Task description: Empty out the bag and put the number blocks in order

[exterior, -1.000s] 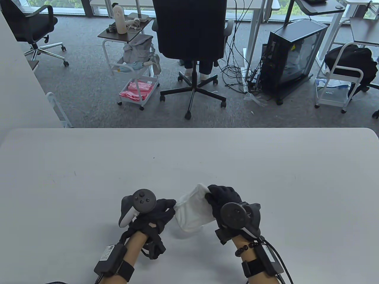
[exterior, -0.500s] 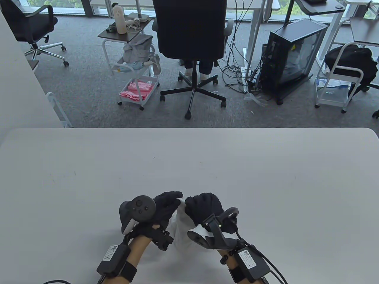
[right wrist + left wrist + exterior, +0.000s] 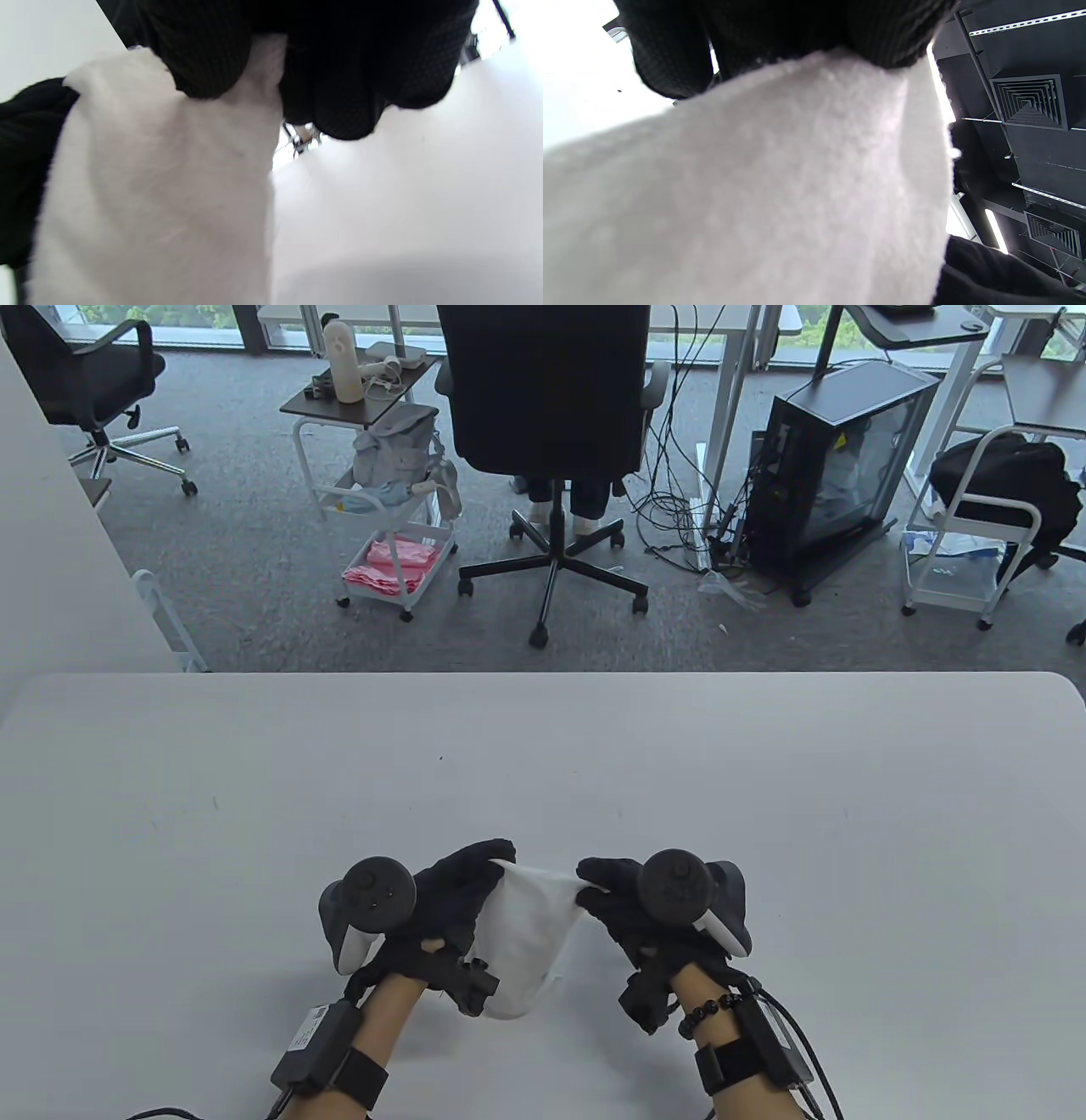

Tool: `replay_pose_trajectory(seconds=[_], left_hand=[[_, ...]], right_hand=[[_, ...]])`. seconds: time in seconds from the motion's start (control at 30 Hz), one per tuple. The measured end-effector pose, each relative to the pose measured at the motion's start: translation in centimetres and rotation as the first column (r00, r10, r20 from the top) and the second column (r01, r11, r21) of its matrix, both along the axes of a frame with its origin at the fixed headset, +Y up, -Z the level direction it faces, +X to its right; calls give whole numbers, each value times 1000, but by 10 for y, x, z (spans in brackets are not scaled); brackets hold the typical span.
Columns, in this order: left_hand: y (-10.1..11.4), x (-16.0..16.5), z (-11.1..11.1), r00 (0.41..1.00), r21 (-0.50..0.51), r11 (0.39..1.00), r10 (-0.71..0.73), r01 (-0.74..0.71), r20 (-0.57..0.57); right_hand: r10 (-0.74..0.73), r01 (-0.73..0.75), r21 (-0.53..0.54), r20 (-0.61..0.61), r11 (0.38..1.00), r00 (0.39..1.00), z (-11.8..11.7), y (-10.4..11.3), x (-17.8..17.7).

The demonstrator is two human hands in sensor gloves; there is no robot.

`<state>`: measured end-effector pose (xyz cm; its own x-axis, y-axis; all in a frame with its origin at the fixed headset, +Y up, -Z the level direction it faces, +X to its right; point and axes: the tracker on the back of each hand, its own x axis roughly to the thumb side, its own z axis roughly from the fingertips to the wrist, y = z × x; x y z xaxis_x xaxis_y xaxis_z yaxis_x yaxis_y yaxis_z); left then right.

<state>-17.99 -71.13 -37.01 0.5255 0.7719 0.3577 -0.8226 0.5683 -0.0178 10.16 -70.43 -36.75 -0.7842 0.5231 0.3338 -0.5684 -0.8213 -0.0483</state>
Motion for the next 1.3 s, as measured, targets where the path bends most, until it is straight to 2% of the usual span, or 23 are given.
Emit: replay_pose_trajectory(seconds=[0.13,0.2,0.23,0.33,0.37,0.43,0.47,0.63,0.77,0.87,1.07,1.17,1.3], left_hand=[[8,-9,1,1000,32,999,1,-1,-28],[13,-15,2,999,36,999,4,-3,-42],[14,-17,2,999,32,999,-8,9,-42],[14,-22,2,998,34,999,-28,30,-56],[15,-23,2,999,26,1000,-10,11,-51],[15,-23,3,998,21,1000,11,-10,-54],[15,-23,3,999,24,1000,9,-8,-52],[27,-19,5,998,61,997,47,-45,-36],[33,-12,7,999,83,996,44,-42,-16],[38,-7,7,999,97,994,46,-45,-7],[41,-17,2,998,106,994,25,-18,-58],[41,-24,2,997,100,994,57,-51,-61],[52,-28,4,996,127,990,70,-62,-62]], right_hand=[[-38,29,191,45,981,998,15,20,-2],[-45,26,303,58,953,997,26,26,-7],[5,-24,331,60,943,998,28,28,-11],[-16,2,425,27,905,1000,38,40,-18],[23,-40,444,44,895,999,39,41,-21],[101,-126,401,83,907,991,35,36,-22],[58,-79,409,64,909,996,35,33,-21],[47,-80,476,81,876,996,44,53,-17],[96,-147,501,126,853,987,49,62,-11],[68,-125,508,130,852,989,52,65,-6],[121,-163,531,113,832,986,46,63,-22],[115,-147,555,93,819,989,48,73,-27],[134,-163,589,93,792,987,56,86,-33]])
